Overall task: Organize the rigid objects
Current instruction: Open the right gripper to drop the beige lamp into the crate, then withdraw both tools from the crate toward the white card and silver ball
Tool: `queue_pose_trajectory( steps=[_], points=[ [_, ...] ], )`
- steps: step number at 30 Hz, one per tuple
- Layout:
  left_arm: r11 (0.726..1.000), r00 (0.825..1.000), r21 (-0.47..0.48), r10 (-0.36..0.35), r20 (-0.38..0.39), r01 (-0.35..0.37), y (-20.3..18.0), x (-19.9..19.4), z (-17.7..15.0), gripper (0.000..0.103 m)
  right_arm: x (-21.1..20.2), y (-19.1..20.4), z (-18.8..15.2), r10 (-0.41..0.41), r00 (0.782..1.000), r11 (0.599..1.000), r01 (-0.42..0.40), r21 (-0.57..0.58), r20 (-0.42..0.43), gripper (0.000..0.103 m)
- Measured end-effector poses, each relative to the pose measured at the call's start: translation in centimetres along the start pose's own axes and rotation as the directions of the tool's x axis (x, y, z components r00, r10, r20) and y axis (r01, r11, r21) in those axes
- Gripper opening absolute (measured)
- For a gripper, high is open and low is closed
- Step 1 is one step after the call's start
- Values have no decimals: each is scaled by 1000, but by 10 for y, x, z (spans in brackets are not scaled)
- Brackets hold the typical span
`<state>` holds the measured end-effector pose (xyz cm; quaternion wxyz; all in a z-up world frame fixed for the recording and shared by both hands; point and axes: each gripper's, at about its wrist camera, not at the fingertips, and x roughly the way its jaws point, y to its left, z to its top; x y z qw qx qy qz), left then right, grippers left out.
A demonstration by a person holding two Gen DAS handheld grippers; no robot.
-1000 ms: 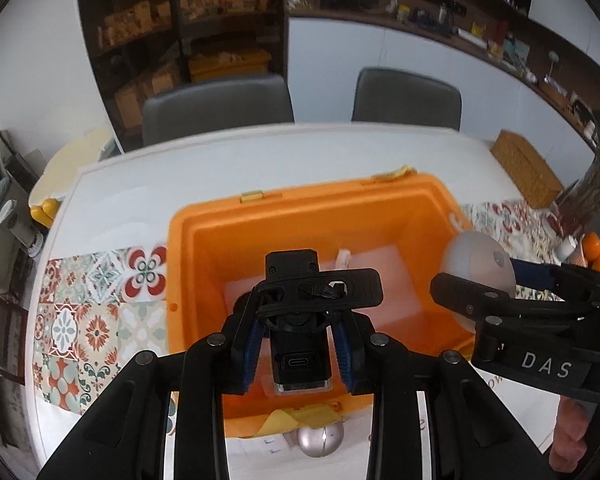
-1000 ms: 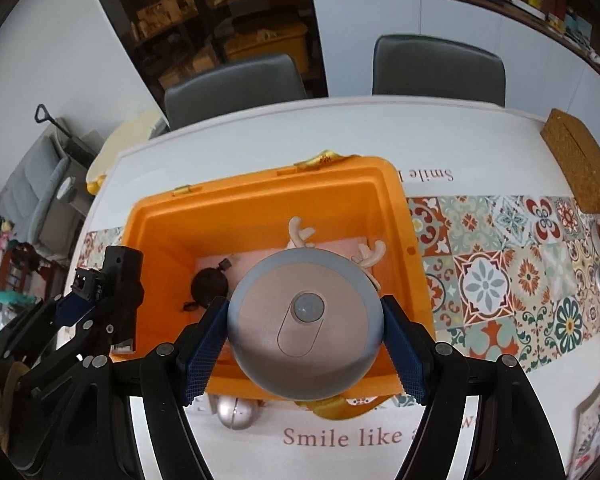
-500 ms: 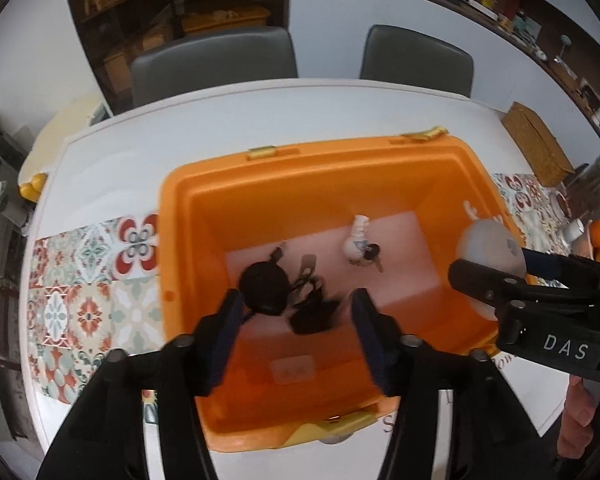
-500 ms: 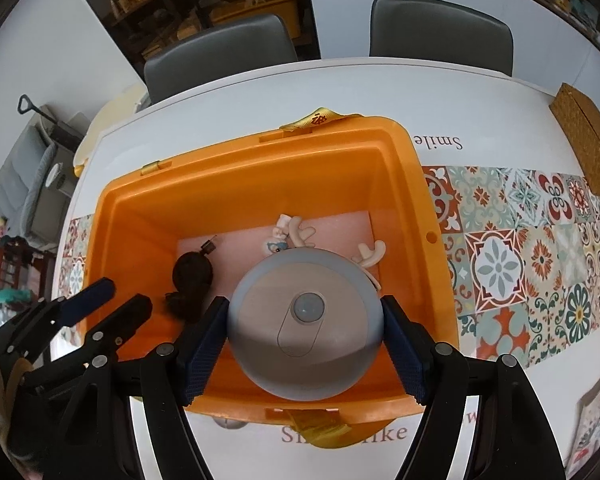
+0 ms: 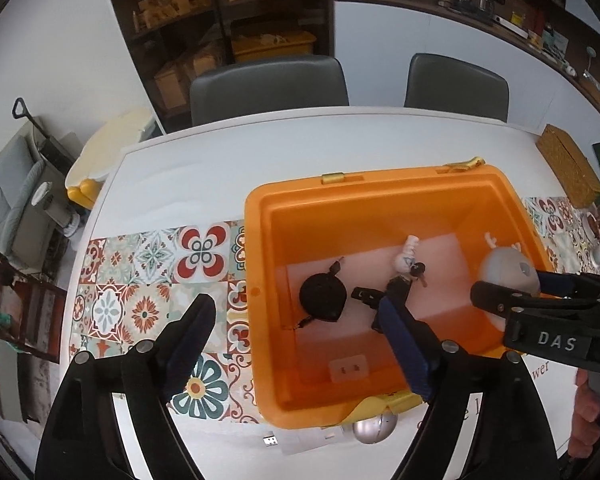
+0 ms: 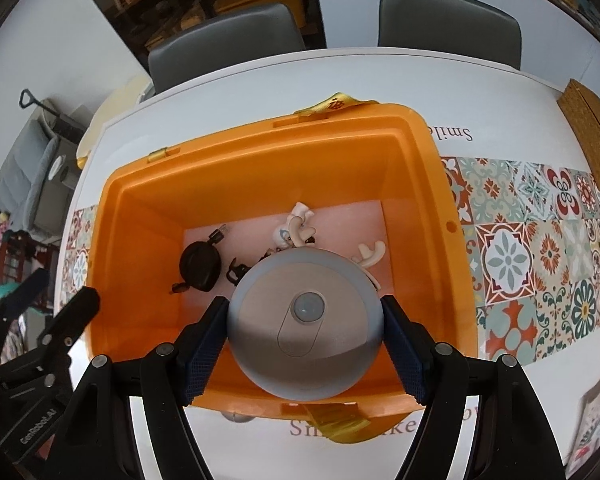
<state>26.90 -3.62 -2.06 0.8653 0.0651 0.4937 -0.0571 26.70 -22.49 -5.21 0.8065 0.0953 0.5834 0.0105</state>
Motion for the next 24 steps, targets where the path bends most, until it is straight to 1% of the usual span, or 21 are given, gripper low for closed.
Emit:
queue_pose_trajectory(
  steps=[6,8,10,13,19,24],
  points=[
    [1000,1000,-23,0,18,0,7,-8,-4,85,4,2,-2,-13,1000,1000,13,12,-11,75],
    [999,1000,-37,3,20,-3,10,-9,-6,85,2,2,-2,-10,1000,1000,10,17,2,81],
    [998,1000,-56,2,21,-1,15,-10,-8,85,-1,2,-2,-10,1000,1000,9,19,13,85],
    [997,1000,-81,1,22,1,22,-13,-12,88,-11,4,-4,-6,999,1000,6,21,43,85],
    [992,999,-125,-12,33,16,29,-23,-23,88,-35,8,-16,5,992,1000,-8,25,128,85],
    [991,998,-130,-8,68,16,29,-39,-37,93,-56,17,-35,27,978,1000,-27,-4,206,85]
  ],
)
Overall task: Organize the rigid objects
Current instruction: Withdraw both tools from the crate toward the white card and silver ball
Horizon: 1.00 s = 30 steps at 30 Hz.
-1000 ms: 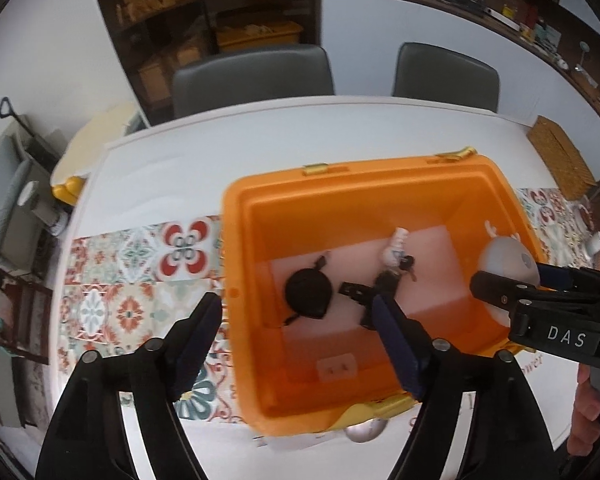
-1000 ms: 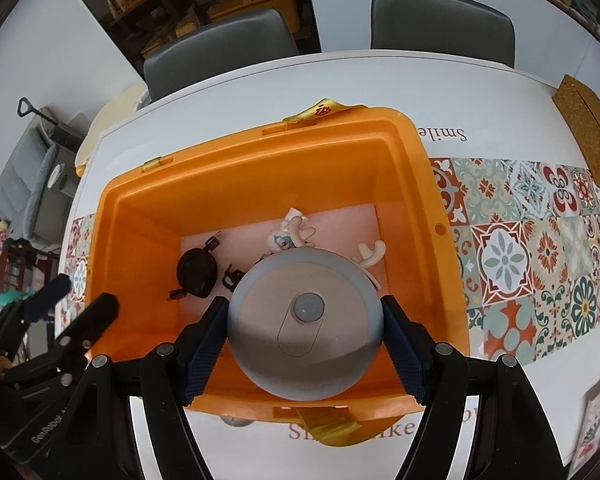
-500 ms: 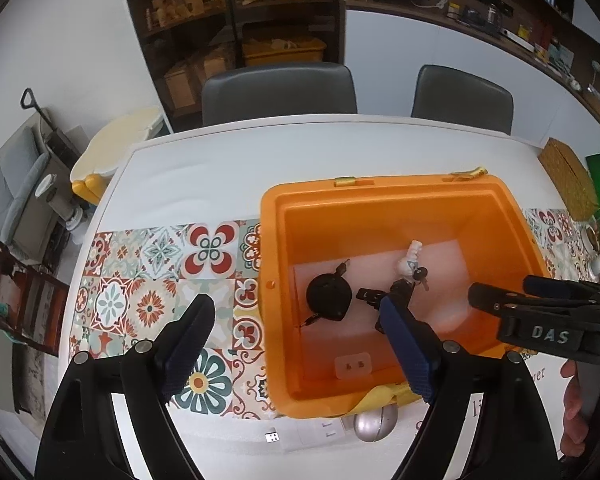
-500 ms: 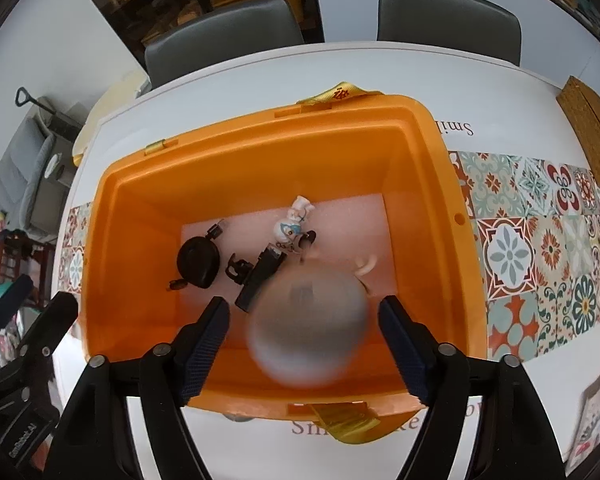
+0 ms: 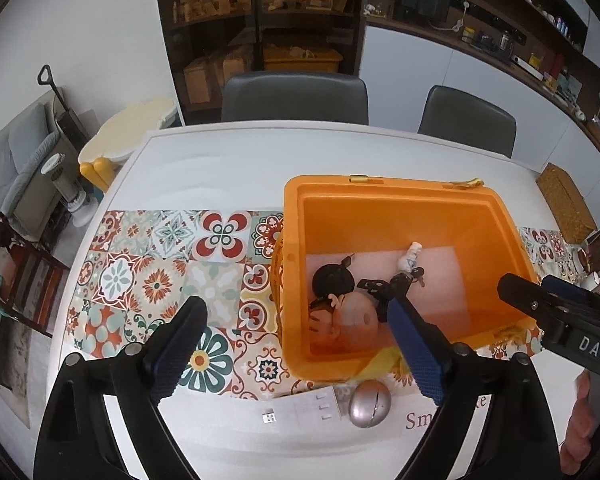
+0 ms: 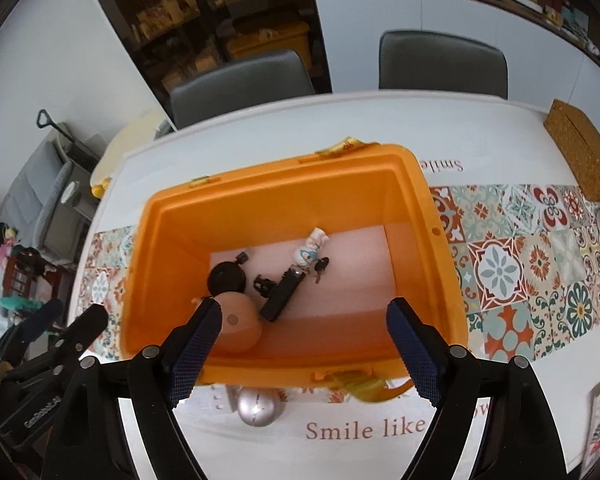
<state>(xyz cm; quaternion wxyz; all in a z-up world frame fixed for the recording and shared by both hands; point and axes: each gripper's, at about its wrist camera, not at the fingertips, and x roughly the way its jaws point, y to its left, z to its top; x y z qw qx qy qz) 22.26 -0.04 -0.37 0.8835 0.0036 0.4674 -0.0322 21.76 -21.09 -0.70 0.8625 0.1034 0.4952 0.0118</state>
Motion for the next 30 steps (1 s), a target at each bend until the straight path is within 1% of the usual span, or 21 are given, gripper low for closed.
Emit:
queue_pose_trajectory(
  steps=[7,10,16,25,30],
  points=[
    [999,999,-34,28,40,-27,9,-20,-20,96,-26,12,-23,20,997,999,-17,-39,76,85],
    [998,999,-52,32,39,-30,14,-26,-29,97,-35,16,-33,33,994,998,-28,-51,102,85],
    [995,998,-86,52,34,-49,21,-35,-49,97,-47,22,-50,52,991,996,-43,-75,127,85],
    [995,994,-68,75,81,-69,20,-48,-76,100,-55,29,-75,40,987,993,-22,-113,155,85],
    [993,993,-80,90,79,-84,23,-49,-88,100,-53,34,-86,36,988,991,-15,-136,152,85]
  ],
)
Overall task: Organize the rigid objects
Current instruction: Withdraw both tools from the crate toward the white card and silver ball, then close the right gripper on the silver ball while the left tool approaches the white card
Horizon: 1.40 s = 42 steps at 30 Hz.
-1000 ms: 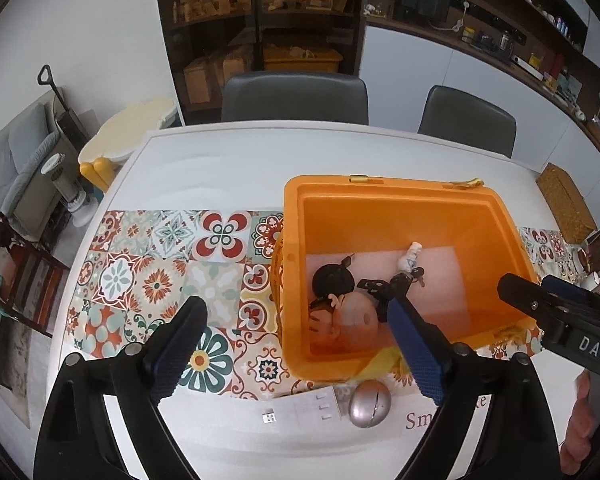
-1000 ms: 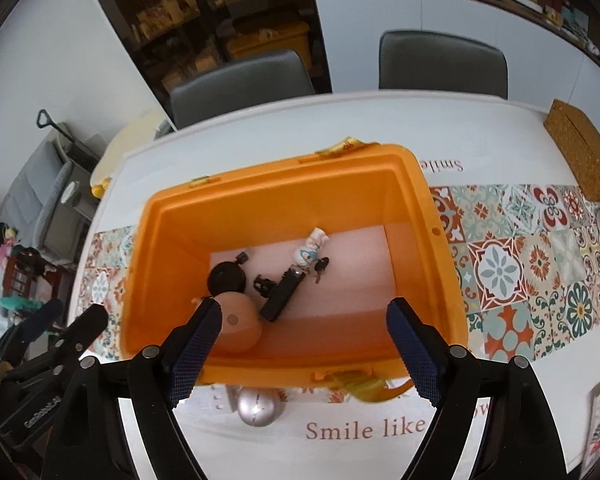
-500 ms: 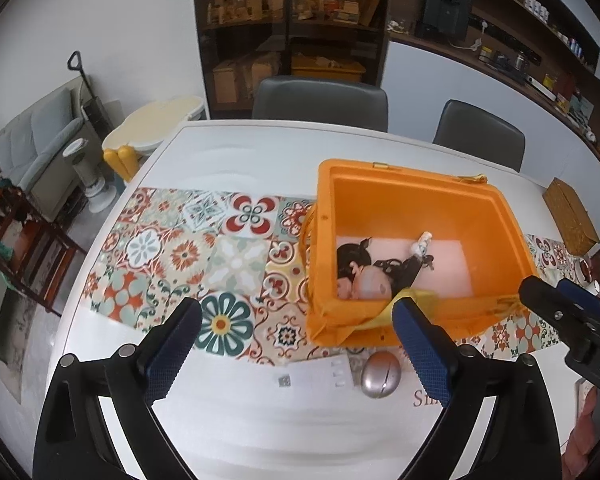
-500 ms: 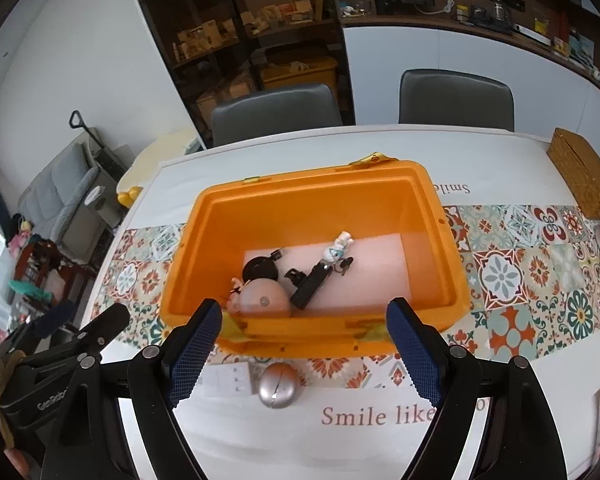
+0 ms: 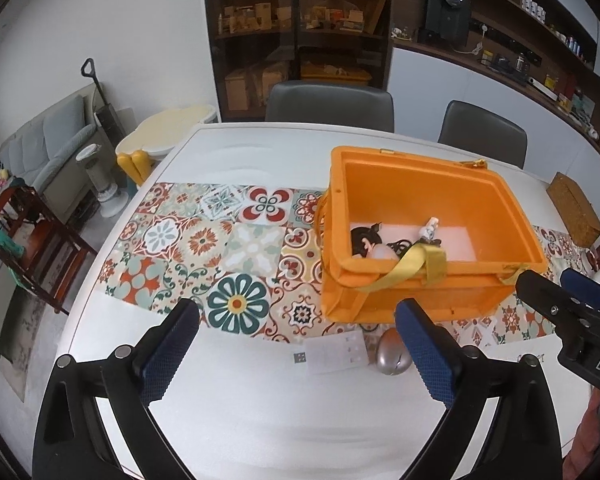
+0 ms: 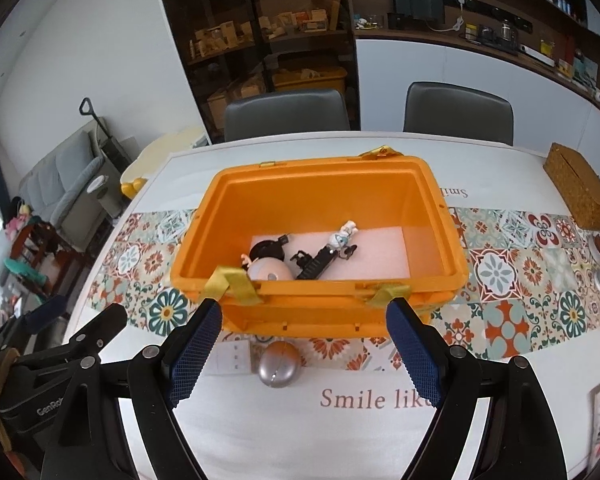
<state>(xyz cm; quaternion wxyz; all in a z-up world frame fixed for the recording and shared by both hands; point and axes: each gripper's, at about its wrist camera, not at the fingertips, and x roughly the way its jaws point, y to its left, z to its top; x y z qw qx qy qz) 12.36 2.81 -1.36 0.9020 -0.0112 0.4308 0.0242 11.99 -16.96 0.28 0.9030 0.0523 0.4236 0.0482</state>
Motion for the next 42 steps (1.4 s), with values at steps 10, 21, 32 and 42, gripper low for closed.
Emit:
queue_pose_trajectory(
  steps=[10,21,32,42],
  points=[
    [999,999,-35,13,-43,-15,12,9,-29,100,11,12,-22,27,1000,999,-28,-36,-13,85],
    [995,997,-98,29,-75,-36,29,28,-53,100,43,24,-46,69,996,996,-72,-53,-58,85],
    [990,988,-102,79,-132,-93,33,60,-74,100,81,30,-66,52,993,997,-59,-59,-105,85],
    [988,978,-88,109,-179,-126,32,89,-84,100,121,29,-81,39,984,998,-49,-50,-173,84]
  ],
)
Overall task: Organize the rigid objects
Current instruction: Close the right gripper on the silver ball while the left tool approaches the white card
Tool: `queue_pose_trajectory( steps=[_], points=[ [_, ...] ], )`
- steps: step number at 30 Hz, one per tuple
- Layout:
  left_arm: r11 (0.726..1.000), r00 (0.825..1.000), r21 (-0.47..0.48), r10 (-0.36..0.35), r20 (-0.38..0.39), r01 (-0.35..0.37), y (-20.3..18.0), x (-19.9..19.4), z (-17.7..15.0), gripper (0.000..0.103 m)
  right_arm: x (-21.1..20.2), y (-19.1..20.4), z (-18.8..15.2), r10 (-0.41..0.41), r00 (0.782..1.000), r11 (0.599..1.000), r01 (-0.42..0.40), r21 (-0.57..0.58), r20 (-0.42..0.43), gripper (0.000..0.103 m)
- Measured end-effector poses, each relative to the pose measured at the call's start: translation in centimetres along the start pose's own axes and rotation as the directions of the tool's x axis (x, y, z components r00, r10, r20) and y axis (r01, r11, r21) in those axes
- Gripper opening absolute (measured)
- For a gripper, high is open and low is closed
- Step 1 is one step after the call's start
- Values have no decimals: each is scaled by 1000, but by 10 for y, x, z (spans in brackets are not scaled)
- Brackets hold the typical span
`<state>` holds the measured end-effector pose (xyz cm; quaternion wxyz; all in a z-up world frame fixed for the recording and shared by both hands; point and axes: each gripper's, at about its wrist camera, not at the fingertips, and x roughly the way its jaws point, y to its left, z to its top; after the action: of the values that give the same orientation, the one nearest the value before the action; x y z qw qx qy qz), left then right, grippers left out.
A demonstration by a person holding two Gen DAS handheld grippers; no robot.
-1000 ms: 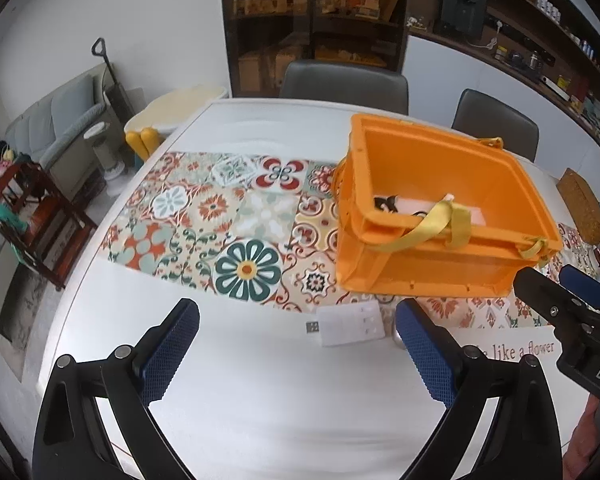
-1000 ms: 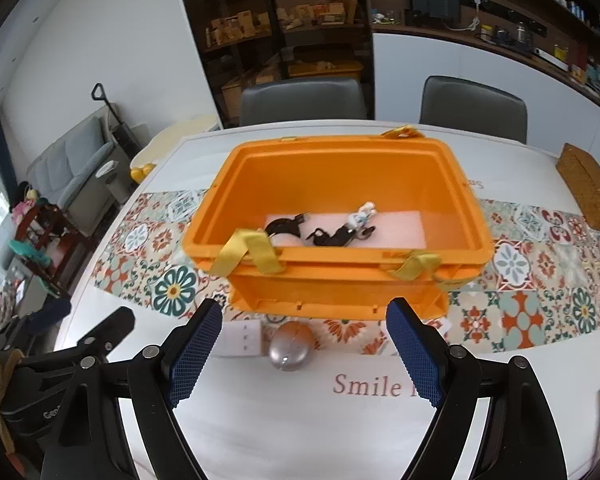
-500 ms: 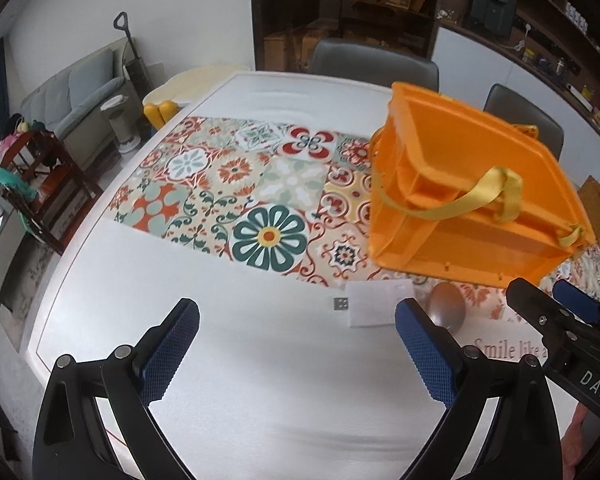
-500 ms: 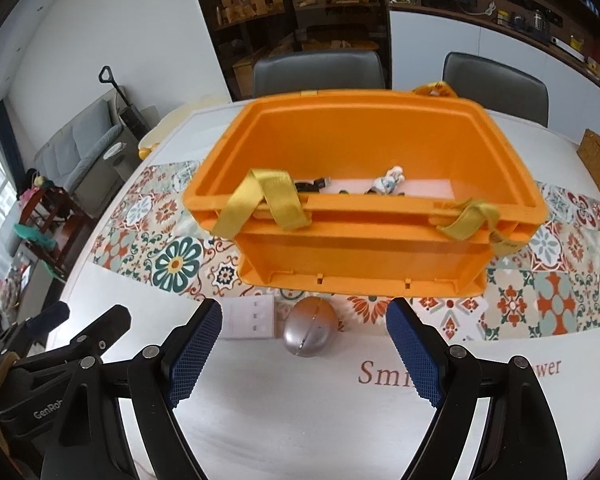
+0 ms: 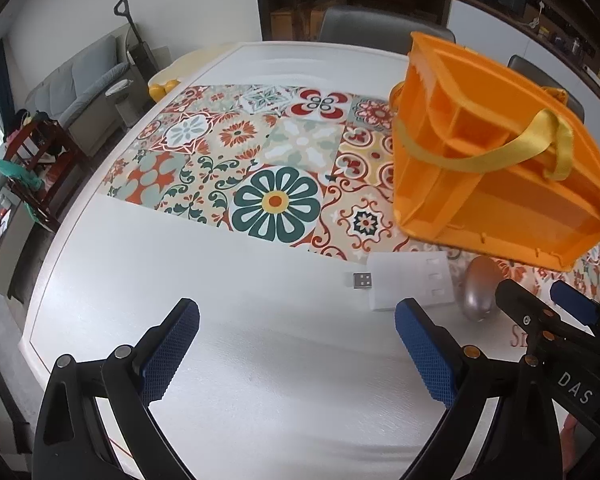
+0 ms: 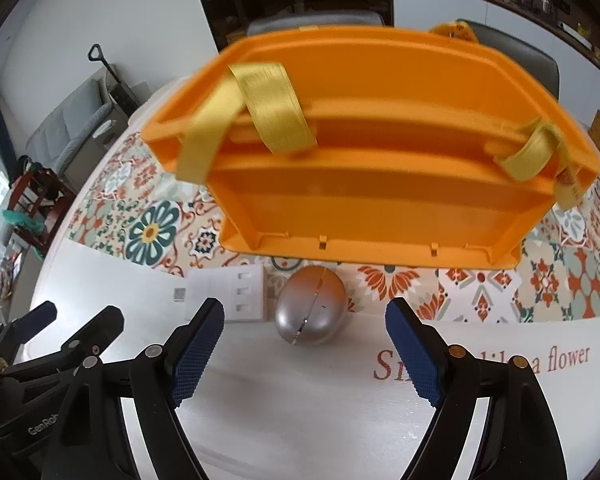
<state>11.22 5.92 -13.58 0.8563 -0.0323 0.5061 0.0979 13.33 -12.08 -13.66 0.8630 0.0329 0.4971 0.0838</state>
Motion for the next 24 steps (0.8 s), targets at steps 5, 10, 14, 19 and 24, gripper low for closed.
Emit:
queue_pose_trajectory(
  steps=[5,10,14,19,24],
  points=[
    [1000,1000,7,17,-20,-17,-2,15,-2,100,19,-4,-2,-11,999,1000,11,10,-34,83],
    [999,999,10,38,-32,-38,-4,27,-4,100,36,-7,-3,-16,998,1000,17,22,-60,81],
    [999,998,18,45,-33,-44,-5,34,-3,100,44,-6,-4,-26,998,999,27,19,-64,80],
    [998,998,31,48,-31,-47,-10,38,-2,100,54,-10,-5,-28,997,999,31,36,-75,77],
    [998,998,45,54,-29,-53,-15,41,-1,100,62,-12,-4,-32,996,999,35,37,-81,75]
  ],
)
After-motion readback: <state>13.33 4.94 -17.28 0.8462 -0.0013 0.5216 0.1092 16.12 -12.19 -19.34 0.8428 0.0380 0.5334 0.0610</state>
